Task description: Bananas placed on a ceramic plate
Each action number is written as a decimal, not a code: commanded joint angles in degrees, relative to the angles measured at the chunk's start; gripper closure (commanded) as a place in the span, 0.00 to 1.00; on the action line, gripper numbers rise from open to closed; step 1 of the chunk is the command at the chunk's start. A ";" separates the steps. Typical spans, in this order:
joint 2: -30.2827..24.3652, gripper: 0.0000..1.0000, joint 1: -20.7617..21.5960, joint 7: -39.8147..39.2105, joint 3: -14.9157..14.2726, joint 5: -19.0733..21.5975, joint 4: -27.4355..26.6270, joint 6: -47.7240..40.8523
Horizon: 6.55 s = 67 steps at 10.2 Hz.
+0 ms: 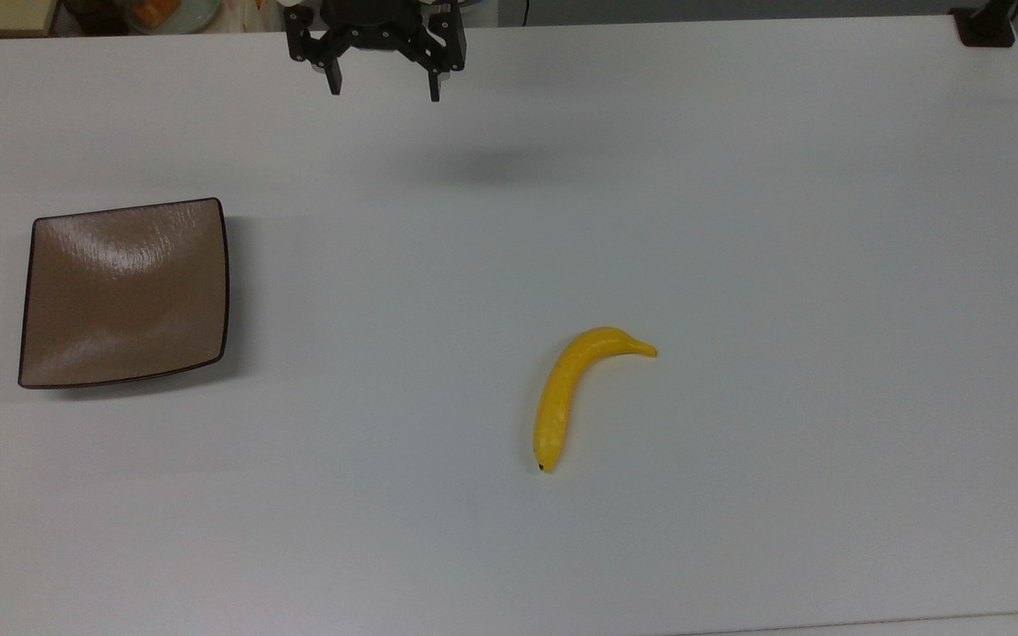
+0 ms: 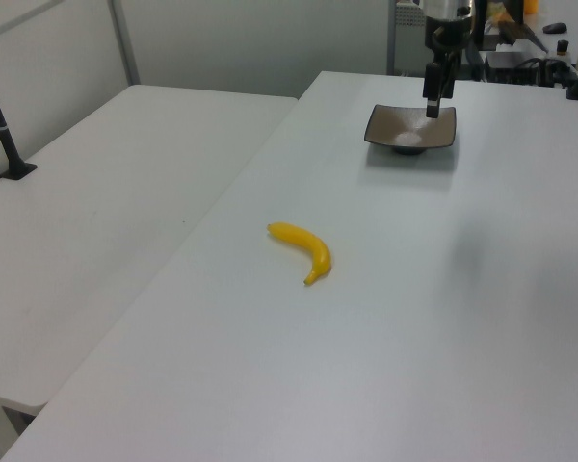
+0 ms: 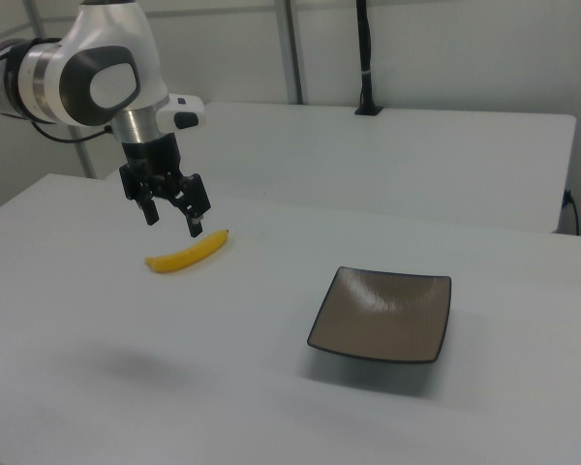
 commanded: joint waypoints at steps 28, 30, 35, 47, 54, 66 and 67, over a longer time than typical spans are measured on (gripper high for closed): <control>30.86 0.00 7.83 46.20 6.56 -9.94 12.14 35.97; 33.86 0.00 7.92 49.37 7.62 -14.08 13.65 36.06; 39.58 0.39 8.88 51.59 7.71 -17.94 18.14 36.06; 29.32 0.88 5.20 31.78 7.97 -11.41 15.51 27.04; 24.56 0.88 0.80 12.66 2.27 -6.19 15.15 19.01; 21.92 0.85 -6.58 -11.16 -10.75 -6.45 14.10 13.20; 22.00 0.84 -7.80 -12.48 -10.83 -6.89 14.01 14.08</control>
